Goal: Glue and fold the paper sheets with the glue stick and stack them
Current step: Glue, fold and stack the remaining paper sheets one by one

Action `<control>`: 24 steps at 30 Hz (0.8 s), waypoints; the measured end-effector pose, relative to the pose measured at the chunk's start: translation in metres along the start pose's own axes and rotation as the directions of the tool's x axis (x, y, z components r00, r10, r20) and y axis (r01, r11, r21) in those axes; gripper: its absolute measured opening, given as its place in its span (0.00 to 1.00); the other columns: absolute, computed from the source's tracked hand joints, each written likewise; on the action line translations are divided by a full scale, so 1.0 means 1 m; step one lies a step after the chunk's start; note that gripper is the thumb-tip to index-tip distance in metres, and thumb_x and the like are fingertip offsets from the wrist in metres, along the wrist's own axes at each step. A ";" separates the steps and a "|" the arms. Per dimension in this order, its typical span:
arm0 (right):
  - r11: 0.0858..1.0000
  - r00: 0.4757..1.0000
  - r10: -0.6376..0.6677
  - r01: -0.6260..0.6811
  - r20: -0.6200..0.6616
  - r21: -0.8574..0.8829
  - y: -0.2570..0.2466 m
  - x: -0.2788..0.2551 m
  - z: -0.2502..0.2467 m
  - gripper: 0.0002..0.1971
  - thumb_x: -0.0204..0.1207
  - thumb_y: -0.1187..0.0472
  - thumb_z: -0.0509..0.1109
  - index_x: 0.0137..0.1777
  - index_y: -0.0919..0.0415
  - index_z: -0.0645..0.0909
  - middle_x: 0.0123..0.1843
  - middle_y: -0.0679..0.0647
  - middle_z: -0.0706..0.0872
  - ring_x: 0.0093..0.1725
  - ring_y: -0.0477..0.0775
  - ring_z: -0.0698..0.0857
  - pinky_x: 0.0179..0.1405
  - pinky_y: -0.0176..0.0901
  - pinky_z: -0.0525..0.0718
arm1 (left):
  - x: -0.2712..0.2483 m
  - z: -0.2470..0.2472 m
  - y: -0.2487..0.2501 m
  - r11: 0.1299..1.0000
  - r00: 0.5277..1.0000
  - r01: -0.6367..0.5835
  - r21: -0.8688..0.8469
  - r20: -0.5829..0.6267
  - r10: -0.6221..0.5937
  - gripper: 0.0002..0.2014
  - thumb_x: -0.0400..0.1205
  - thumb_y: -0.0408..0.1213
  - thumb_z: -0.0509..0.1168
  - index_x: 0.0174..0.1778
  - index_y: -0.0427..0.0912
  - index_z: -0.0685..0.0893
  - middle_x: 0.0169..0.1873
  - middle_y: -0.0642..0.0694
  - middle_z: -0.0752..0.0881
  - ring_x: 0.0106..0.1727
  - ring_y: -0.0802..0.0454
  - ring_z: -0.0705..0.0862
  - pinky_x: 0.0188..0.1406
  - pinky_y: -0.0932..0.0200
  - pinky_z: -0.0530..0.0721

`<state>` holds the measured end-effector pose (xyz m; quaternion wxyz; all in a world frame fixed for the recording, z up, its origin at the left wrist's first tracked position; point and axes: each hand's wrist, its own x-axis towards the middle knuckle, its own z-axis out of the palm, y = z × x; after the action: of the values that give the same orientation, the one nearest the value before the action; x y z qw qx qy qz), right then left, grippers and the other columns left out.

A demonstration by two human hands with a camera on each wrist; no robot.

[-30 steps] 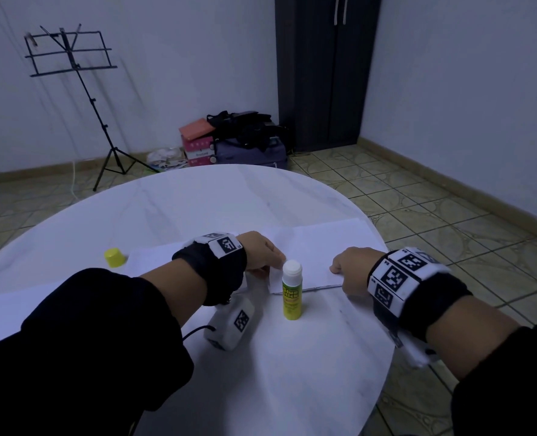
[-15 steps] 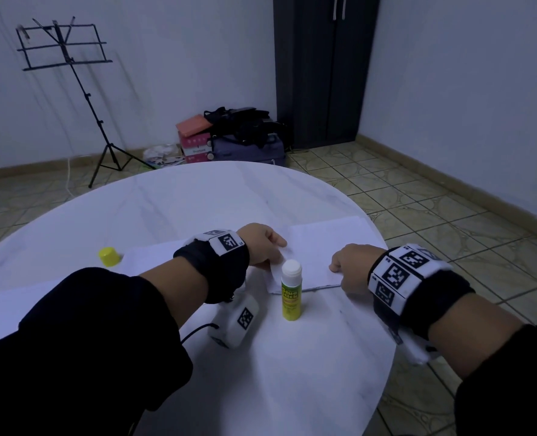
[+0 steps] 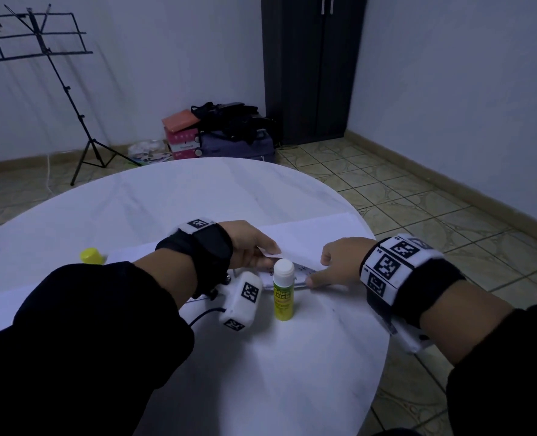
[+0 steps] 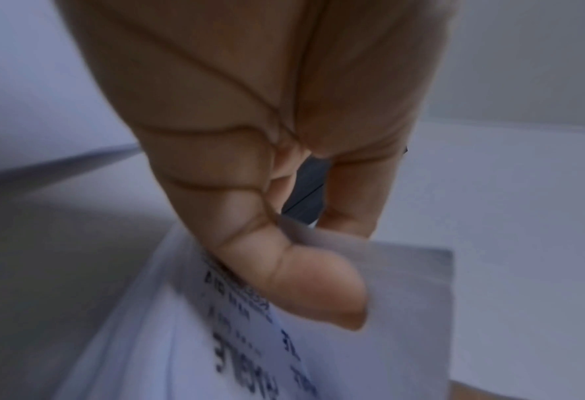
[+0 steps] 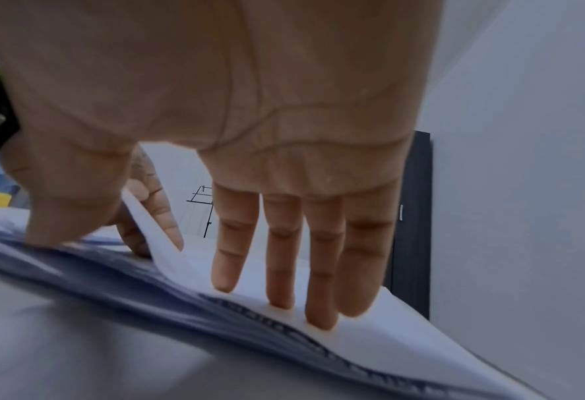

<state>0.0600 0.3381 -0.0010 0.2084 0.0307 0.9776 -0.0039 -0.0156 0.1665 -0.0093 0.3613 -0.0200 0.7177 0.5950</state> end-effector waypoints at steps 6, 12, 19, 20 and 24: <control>0.997 0.990 0.016 -0.027 -0.137 -0.079 -0.003 0.014 0.004 0.16 0.80 0.46 0.60 0.50 0.58 0.79 0.50 0.55 0.83 0.49 0.57 0.81 0.44 0.42 0.73 | 0.007 -0.005 -0.003 0.998 0.999 0.029 -0.062 0.023 -0.028 0.03 0.81 0.21 0.62 0.44 0.29 0.80 0.28 0.39 0.89 0.25 0.53 0.88 0.25 0.68 0.84; 0.976 0.987 0.081 -0.107 -0.142 -0.189 0.023 0.020 0.013 0.09 0.72 0.64 0.68 0.52 0.62 0.81 0.49 0.53 0.86 0.38 0.54 0.82 0.29 0.38 0.73 | 0.004 -0.006 -0.003 0.999 0.999 0.024 -0.032 0.036 -0.022 0.04 0.82 0.20 0.59 0.48 0.29 0.78 0.21 0.39 0.85 0.18 0.53 0.84 0.14 0.68 0.80; 0.866 0.800 0.465 -0.321 -0.380 0.384 0.058 0.016 0.012 0.14 0.78 0.53 0.64 0.54 0.61 0.66 0.37 0.53 0.77 0.33 0.54 0.77 0.32 0.43 0.71 | 0.002 -0.009 -0.006 0.999 0.999 0.006 0.032 0.046 -0.007 0.13 0.82 0.18 0.58 0.61 0.31 0.75 0.22 0.38 0.86 0.16 0.53 0.83 0.12 0.68 0.78; 0.804 0.757 0.531 -0.308 -0.380 0.509 0.057 0.014 0.009 0.17 0.79 0.52 0.64 0.56 0.62 0.63 0.35 0.53 0.74 0.31 0.54 0.75 0.33 0.43 0.70 | 0.003 -0.009 -0.007 0.999 0.999 0.001 0.037 0.043 -0.003 0.13 0.82 0.18 0.58 0.61 0.31 0.75 0.21 0.38 0.86 0.16 0.53 0.83 0.13 0.68 0.78; 0.462 0.826 0.549 -0.173 -0.127 0.870 0.053 0.018 0.002 0.21 0.76 0.55 0.70 0.58 0.72 0.71 0.39 0.63 0.85 0.28 0.56 0.83 0.22 0.36 0.76 | -0.001 -0.006 -0.009 0.999 0.999 -0.018 0.031 0.028 0.017 0.13 0.82 0.19 0.58 0.61 0.33 0.74 0.19 0.40 0.84 0.16 0.54 0.82 0.13 0.69 0.76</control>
<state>0.0476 0.3917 -0.0095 -0.0352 0.3366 0.8459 -0.4121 -0.0137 0.1583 -0.0163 0.3663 0.0002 0.7220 0.5869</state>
